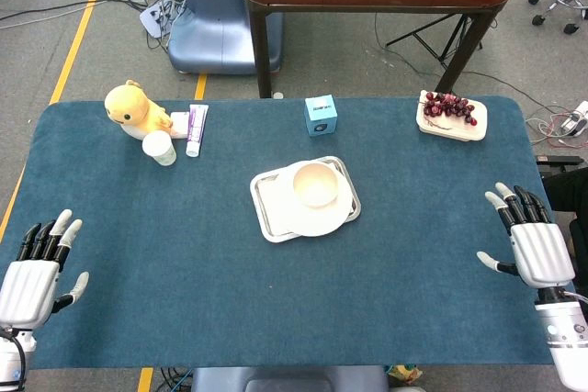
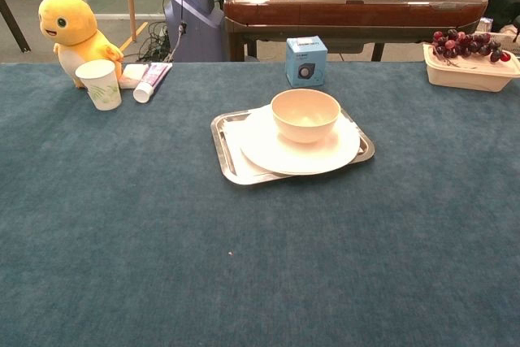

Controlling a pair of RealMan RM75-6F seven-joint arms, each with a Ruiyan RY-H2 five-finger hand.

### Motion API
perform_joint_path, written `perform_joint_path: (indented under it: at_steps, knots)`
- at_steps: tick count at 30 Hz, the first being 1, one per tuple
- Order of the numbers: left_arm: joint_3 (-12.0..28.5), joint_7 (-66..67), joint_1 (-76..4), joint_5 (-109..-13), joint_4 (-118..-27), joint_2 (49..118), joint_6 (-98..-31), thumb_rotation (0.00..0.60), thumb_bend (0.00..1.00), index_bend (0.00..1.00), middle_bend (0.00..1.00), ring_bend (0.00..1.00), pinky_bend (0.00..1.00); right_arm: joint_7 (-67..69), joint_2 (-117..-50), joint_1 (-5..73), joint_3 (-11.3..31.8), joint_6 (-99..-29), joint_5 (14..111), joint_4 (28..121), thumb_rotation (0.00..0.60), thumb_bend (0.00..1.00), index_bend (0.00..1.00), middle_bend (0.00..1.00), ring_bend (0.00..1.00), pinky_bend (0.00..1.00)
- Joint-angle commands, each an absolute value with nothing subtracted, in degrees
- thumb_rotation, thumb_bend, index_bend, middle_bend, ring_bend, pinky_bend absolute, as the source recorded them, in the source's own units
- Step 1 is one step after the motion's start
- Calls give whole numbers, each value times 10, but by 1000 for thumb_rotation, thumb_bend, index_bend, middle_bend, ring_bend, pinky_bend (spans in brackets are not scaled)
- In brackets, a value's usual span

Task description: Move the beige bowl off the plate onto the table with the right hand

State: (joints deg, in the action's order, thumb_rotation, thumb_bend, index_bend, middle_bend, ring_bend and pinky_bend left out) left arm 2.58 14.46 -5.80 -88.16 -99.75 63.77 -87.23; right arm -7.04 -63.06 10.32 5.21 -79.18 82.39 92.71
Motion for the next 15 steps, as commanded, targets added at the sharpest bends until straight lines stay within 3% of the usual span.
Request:
perform_joint_path:
  at_steps: [1, 15]
  knots:
    - [25, 143, -57, -884, -999, 637, -875, 600, 325, 0, 0, 0, 0, -73, -632, 103, 51, -792, 825, 928, 600, 195, 132, 100, 0, 76]
    - [29, 141, -57, -882, -995, 635, -876, 600, 324, 0, 0, 0, 0, -73, -632, 107, 53, -783, 820, 928, 600, 195, 133, 100, 0, 77]
